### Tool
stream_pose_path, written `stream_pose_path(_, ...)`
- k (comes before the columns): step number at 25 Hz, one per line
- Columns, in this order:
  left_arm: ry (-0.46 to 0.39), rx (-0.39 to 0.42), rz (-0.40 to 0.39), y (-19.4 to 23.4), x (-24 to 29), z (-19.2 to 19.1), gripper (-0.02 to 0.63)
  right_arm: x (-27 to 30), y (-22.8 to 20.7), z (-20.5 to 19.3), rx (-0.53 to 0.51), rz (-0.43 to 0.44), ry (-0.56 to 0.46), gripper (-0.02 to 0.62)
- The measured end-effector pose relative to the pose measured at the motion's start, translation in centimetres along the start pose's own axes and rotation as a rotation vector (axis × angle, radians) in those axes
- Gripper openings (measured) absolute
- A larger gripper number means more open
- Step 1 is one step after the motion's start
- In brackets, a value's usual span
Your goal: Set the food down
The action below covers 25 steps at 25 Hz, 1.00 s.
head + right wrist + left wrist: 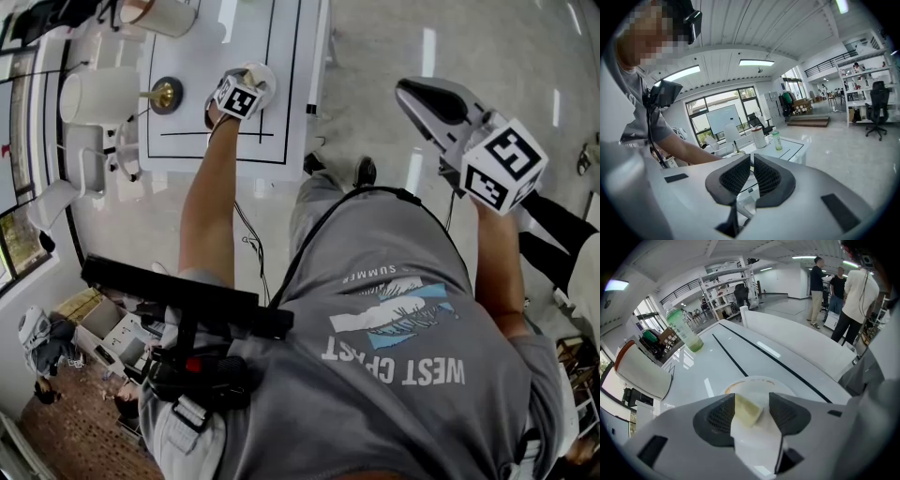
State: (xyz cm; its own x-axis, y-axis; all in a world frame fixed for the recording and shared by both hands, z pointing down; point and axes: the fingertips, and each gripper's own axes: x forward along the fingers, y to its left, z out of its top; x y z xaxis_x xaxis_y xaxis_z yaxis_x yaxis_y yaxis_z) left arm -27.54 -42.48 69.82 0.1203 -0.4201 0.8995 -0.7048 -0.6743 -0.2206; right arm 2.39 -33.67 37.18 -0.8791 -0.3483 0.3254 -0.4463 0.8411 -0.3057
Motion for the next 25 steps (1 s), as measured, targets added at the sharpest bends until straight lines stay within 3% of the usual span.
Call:
stream_pose_path(9, -0.028, -0.101, -0.009, 0.0, -2.0, -0.3, 0.242, -0.4, 0.4, 0.2, -0.008, 0.027, -0.009, 0.008)
stream_pose_path(15, -0.095, -0.174, 0.023, 0.3, -5.3, 0.4, 0.242, -0.9, 1.2, 0.1, -0.023, 0.058, -0.014, 0.008)
stream_pose_path(21, -0.229, -0.272, 0.107, 1.3, -10.9, 1.3, 0.241, -0.8, 2.7, 0.6, -0.049, 0.114, -0.034, 0.008)
stream_pose_path(25, -0.385, -0.354, 0.222, 2.6, -17.4, 2.6, 0.239, -0.5, 4.2, 1.4, -0.074, 0.166, -0.042, 0.008)
